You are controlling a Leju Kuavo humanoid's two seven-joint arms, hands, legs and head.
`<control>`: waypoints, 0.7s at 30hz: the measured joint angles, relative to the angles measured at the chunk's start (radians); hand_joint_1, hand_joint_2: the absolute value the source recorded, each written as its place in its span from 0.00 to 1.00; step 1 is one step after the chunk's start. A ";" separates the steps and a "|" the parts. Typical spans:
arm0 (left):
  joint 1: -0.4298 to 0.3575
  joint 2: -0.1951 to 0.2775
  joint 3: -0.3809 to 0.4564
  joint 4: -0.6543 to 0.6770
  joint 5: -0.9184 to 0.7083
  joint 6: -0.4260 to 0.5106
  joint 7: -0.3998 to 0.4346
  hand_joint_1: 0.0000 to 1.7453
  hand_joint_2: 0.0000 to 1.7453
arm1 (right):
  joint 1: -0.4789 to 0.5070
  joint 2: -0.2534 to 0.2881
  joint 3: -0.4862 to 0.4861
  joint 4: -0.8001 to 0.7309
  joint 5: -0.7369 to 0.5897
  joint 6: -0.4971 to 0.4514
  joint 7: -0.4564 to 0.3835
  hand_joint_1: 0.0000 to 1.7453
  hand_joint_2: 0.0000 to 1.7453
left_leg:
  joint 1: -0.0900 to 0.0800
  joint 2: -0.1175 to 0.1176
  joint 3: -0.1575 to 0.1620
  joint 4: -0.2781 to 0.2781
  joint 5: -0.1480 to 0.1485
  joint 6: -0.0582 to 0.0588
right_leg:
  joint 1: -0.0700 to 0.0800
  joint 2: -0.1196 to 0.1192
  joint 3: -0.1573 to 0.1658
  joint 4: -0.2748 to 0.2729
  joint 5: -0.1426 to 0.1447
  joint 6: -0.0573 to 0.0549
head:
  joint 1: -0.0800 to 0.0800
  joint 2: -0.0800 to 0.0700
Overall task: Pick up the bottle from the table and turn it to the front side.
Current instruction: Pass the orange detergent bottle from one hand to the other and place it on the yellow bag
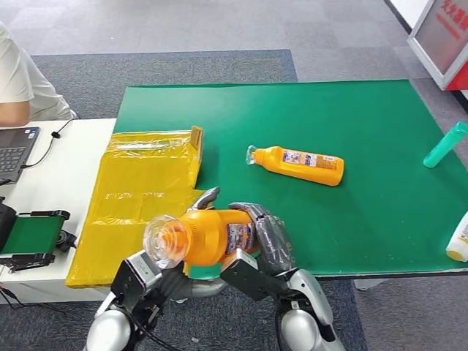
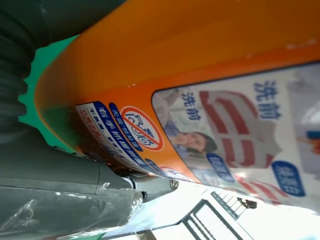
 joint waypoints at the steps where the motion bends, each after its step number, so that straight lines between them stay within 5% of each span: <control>1: 0.000 0.000 0.000 0.000 0.000 -0.002 0.000 0.28 1.00 | 0.000 0.000 -0.001 -0.001 -0.002 0.000 0.000 1.00 1.00 | 0.000 0.000 0.000 0.000 0.000 0.000 | 0.000 0.000 0.000 0.000 0.000 0.000 | 0.000 0.000; 5: -0.002 -0.001 0.000 0.000 -0.003 -0.007 0.000 0.92 1.00 | 0.001 -0.002 -0.002 -0.003 -0.011 0.003 -0.001 1.00 1.00 | 0.000 0.000 0.000 0.000 0.000 0.000 | 0.000 0.000 0.000 0.000 0.000 0.000 | 0.000 0.000; 8: -0.009 -0.003 0.000 0.000 -0.010 -0.006 0.000 0.85 1.00 | 0.005 -0.004 -0.002 -0.003 -0.041 0.016 -0.003 1.00 1.00 | 0.000 0.000 0.000 0.000 0.000 0.000 | 0.000 0.000 0.000 0.000 0.000 0.000 | 0.000 0.000; 13: -0.007 0.003 -0.003 0.000 -0.027 0.015 -0.021 0.24 1.00 | 0.006 -0.006 -0.003 0.000 -0.132 0.083 0.002 1.00 1.00 | 0.000 0.000 0.000 0.000 0.000 0.000 | 0.000 0.000 0.000 0.000 0.000 0.000 | 0.000 0.000; 21: 0.001 0.058 -0.041 0.000 -0.009 0.043 -0.043 0.24 1.00 | -0.007 -0.008 0.019 0.032 -0.237 0.216 0.039 1.00 1.00 | 0.000 0.000 -0.001 0.000 0.000 0.000 | 0.000 0.000 0.000 0.000 0.000 0.000 | 0.000 0.000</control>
